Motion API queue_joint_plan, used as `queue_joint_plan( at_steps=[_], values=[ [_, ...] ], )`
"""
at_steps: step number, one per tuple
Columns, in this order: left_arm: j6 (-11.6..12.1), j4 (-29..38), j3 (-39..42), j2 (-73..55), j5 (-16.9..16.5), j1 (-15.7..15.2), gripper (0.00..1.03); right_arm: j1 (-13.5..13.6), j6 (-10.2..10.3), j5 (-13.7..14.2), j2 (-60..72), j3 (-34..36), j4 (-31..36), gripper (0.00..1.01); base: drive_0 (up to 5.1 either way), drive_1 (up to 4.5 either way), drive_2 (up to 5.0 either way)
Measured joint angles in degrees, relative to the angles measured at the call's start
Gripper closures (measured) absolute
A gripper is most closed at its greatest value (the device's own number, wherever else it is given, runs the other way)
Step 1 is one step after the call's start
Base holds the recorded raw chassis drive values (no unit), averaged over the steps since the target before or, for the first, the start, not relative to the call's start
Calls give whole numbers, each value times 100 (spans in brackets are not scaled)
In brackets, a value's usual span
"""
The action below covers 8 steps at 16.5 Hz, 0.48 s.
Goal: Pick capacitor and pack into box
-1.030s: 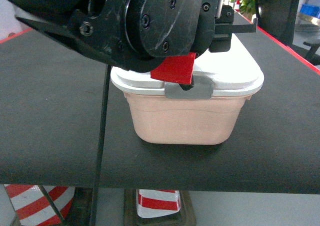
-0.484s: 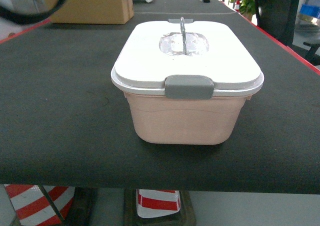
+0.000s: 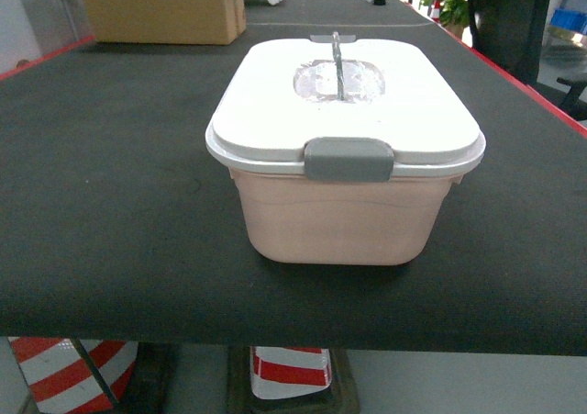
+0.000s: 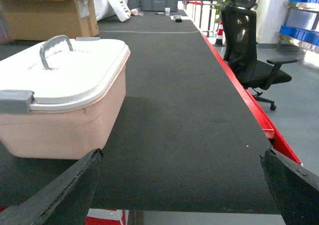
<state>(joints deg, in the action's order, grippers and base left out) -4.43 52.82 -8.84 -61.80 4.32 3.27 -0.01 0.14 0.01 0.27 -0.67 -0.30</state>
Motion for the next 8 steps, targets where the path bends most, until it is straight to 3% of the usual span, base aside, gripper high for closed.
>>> queue_joint_plan(
  at_steps=[1,2,3,7,8],
  values=[
    [-4,94,457,33,-144,-267,5,0,0,0,0,0,0,3,0,0,0],
    [83,868,817,-326,-299,-337,11,0,0,0,0,0,0,3,0,0,0],
    [214,1008,817,-415,-404,-337,22,0,0,-7,0,0,0,3,0,0,0],
    [341,-551,822,1451,-431,-326,73,0,0,2,0,0,0,3,0,0,0],
    [343,-1338,811,2094,-433,-326,87,0,0,0,0,0,0,3,0,0,0]
  ],
)
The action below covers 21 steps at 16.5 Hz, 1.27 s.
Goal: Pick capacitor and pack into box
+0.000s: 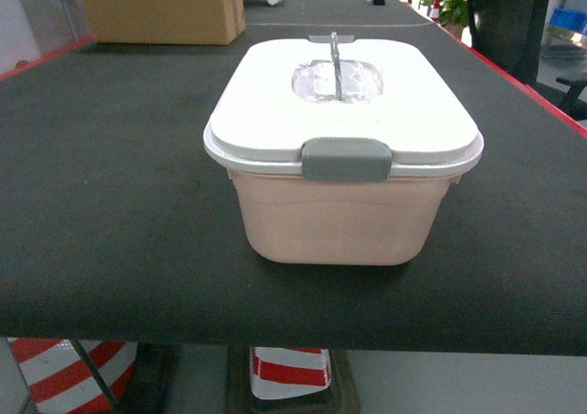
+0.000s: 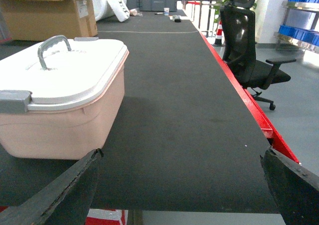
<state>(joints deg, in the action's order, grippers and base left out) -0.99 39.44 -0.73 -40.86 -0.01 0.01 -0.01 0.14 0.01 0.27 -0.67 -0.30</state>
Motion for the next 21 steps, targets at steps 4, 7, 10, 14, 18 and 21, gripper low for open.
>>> queue_joint_plan(
  at_steps=[4,7,10,14,18,21],
  values=[
    [4,-1276,0,1362,0,0,101,0,0,0,0,0,-2,3,0,0,0],
    [4,-1856,0,1991,2,0,101,0,0,0,0,0,0,3,0,0,0],
    [4,-2315,0,2468,2,0,101,0,0,0,0,0,0,3,0,0,0],
    [4,-2824,0,2966,2,0,101,0,0,0,0,0,0,3,0,0,0],
    [7,-3840,-11,4024,-11,0,101,0,2,2,0,0,-4,3,0,0,0],
    [9,-3939,-4,4026,2,0,101,0,0,-2,0,0,-2,3,0,0,0]
  ],
)
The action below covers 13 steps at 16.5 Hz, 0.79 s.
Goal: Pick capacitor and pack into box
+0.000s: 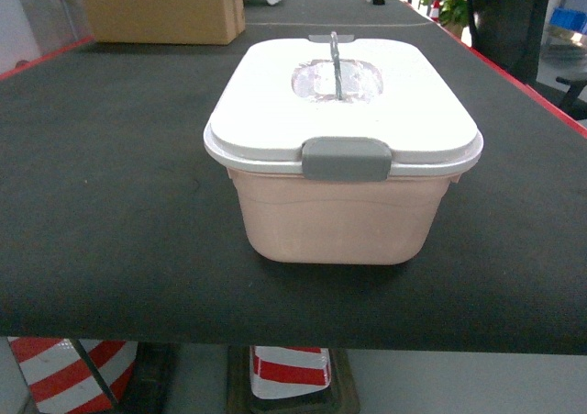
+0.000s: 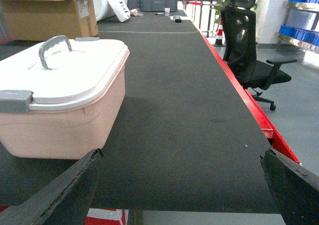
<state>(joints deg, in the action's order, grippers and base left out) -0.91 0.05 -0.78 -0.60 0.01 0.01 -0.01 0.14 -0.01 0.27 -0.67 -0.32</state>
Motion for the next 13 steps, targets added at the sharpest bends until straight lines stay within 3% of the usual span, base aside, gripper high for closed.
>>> queue_joint_plan(
  at_steps=[1,2,9,13],
  values=[
    [0,-39,0,0,4,0,101,0,0,2,0,0,4,3,0,0,0],
    [-2,-28,0,0,2,0,92,0,0,2,0,0,2,3,0,0,0],
    [0,-31,0,0,0,0,5,0,0,2,0,0,2,3,0,0,0],
    [7,-31,0,0,0,0,5,0,0,2,0,0,2,3,0,0,0]
  ],
)
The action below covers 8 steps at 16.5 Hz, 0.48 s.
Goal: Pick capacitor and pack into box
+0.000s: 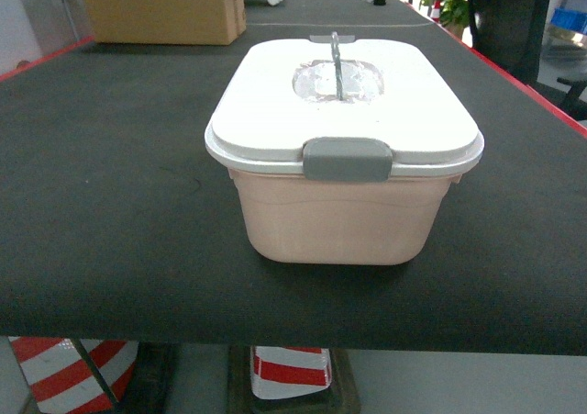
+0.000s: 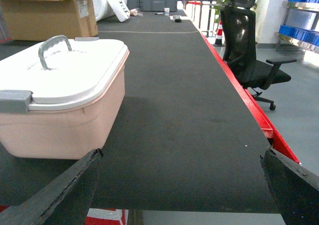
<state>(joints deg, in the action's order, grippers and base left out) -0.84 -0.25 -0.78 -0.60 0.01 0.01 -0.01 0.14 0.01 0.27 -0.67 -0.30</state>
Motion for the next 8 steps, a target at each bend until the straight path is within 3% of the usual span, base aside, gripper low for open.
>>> queue_joint_plan(
  at_steps=[8],
  values=[
    [0,0,0,0,0,0,5,0,0,-2,0,0,0,3,0,0,0]
  ],
)
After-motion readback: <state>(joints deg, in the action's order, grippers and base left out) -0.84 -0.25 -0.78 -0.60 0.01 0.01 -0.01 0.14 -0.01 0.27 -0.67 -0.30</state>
